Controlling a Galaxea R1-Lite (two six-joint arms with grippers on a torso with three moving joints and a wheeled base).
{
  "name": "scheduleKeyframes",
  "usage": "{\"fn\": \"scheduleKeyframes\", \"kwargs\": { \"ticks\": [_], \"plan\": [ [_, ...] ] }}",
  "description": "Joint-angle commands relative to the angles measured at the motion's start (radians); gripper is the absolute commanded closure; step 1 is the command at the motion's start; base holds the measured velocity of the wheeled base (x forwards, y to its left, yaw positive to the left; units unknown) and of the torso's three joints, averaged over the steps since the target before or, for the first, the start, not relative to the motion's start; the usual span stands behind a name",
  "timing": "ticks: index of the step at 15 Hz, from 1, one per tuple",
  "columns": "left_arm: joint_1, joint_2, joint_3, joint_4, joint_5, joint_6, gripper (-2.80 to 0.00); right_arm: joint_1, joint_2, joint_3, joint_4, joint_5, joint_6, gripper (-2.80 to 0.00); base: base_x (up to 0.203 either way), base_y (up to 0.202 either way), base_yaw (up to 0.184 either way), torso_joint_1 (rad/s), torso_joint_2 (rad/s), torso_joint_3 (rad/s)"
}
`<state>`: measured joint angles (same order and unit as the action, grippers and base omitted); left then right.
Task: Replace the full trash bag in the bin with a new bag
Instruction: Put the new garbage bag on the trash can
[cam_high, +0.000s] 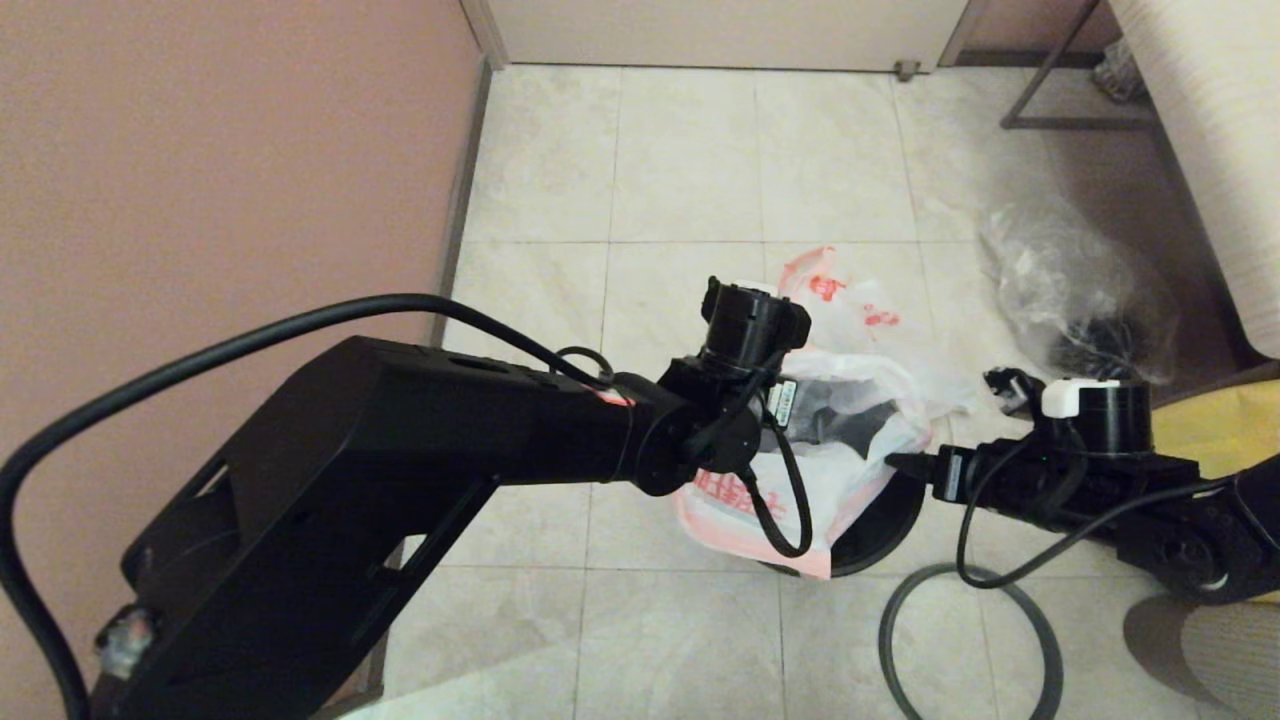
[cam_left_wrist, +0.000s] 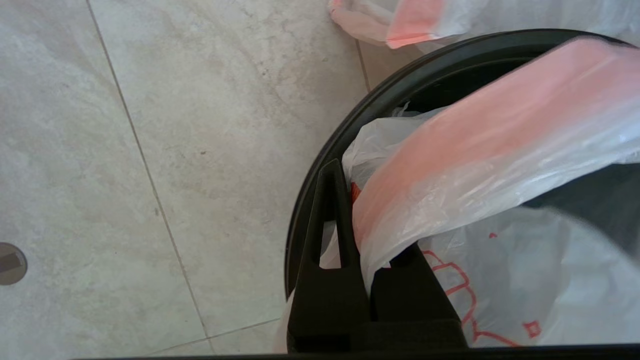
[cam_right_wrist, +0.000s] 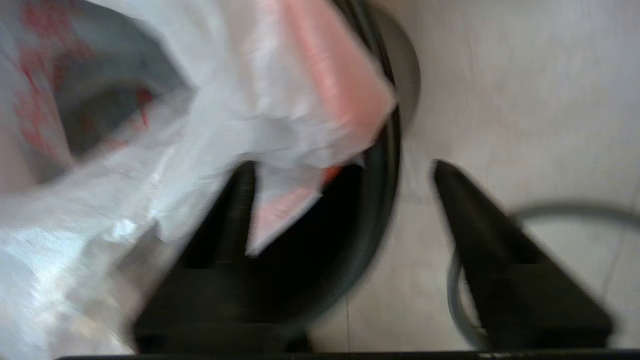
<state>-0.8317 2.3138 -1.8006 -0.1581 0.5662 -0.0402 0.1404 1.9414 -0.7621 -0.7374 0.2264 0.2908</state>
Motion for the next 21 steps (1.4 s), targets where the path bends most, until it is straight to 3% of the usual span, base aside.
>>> {"fn": "scheduleKeyframes", "kwargs": {
  "ticks": [1, 4, 11, 14, 15, 21],
  "plan": [
    [0.007, -0.005, 0.008, -0.002, 0.003, -0.001, 0.00, -0.001, -0.001, -0.040, -0.007, 0.002, 0.002, 0.00, 0.000, 0.000, 0.000, 0.000, 0.00, 0.000],
    [0.019, -0.005, 0.023, -0.004, 0.004, -0.003, 0.00, -0.016, -0.032, -0.025, -0.043, 0.050, 0.008, 0.00, 0.000, 0.000, 0.000, 0.000, 0.00, 0.000],
    [0.016, -0.007, 0.037, -0.004, 0.004, -0.017, 0.00, -0.032, -0.067, -0.024, -0.067, 0.053, 0.022, 0.00, 0.000, 0.000, 0.000, 0.000, 0.00, 0.000],
    [0.014, 0.000, 0.036, -0.004, 0.004, -0.016, 0.00, -0.030, -0.129, -0.002, -0.009, 0.032, 0.006, 0.00, 0.000, 0.000, 0.000, 0.000, 0.00, 0.000],
    [0.012, 0.004, 0.035, -0.005, 0.004, -0.017, 0.00, -0.030, -0.136, -0.002, -0.006, 0.019, -0.002, -2.80, 0.000, 0.000, 0.000, 0.000, 0.00, 0.000],
    [0.005, 0.007, 0.032, -0.003, 0.004, -0.015, 0.00, -0.031, -0.040, -0.046, -0.044, 0.081, -0.039, -2.80, 0.000, 0.000, 0.000, 0.000, 0.00, 0.000]
  ]
}}
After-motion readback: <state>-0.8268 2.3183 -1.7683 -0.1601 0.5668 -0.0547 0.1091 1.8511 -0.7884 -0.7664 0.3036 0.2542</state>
